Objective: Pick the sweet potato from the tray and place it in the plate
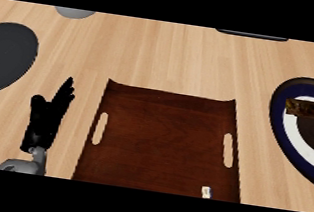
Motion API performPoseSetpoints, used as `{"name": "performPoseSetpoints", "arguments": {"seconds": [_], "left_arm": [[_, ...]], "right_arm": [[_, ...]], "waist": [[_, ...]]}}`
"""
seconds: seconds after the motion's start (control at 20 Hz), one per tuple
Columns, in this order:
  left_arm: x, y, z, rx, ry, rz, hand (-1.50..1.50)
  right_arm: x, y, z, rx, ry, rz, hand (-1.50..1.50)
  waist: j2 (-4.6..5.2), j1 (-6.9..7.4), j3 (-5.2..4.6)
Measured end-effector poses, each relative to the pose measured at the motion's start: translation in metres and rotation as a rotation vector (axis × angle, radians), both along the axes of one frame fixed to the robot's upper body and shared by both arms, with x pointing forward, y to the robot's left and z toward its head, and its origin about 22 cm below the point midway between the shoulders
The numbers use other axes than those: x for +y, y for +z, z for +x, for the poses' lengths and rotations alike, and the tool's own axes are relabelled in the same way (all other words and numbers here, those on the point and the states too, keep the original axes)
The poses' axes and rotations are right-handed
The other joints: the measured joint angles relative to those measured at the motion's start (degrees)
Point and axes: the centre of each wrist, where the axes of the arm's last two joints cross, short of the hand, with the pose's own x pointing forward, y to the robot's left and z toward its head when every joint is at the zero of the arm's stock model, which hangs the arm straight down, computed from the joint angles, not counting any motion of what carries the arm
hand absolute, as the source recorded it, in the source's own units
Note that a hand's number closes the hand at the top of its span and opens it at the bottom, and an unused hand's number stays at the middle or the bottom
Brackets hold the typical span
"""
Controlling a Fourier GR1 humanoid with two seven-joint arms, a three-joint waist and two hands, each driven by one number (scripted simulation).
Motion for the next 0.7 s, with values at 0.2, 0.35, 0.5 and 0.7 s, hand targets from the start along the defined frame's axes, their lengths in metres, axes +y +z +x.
{"name": "performPoseSetpoints", "arguments": {"seconds": [0.2,0.35,0.5,0.7], "left_arm": [[0.002,0.005,-0.003,-0.002,0.000,-0.003,0.00],[0.004,0.001,-0.003,-0.005,0.000,0.001,0.00],[0.000,0.003,0.004,-0.005,-0.001,-0.002,0.00],[-0.001,0.013,0.001,-0.003,-0.004,-0.002,0.00]], "right_arm": [[-0.009,-0.002,-0.013,-0.020,-0.032,-0.002,-1.50],[-0.016,0.002,-0.018,-0.031,-0.079,-0.003,-1.50],[-0.018,0.001,-0.019,-0.035,-0.105,-0.007,-1.50],[-0.027,0.006,-0.031,-0.022,-0.131,-0.016,-1.50]], "waist": [[0.00,0.06,0.01],[0.06,0.15,0.03],[0.14,0.29,0.06],[0.13,0.39,0.09]]}}
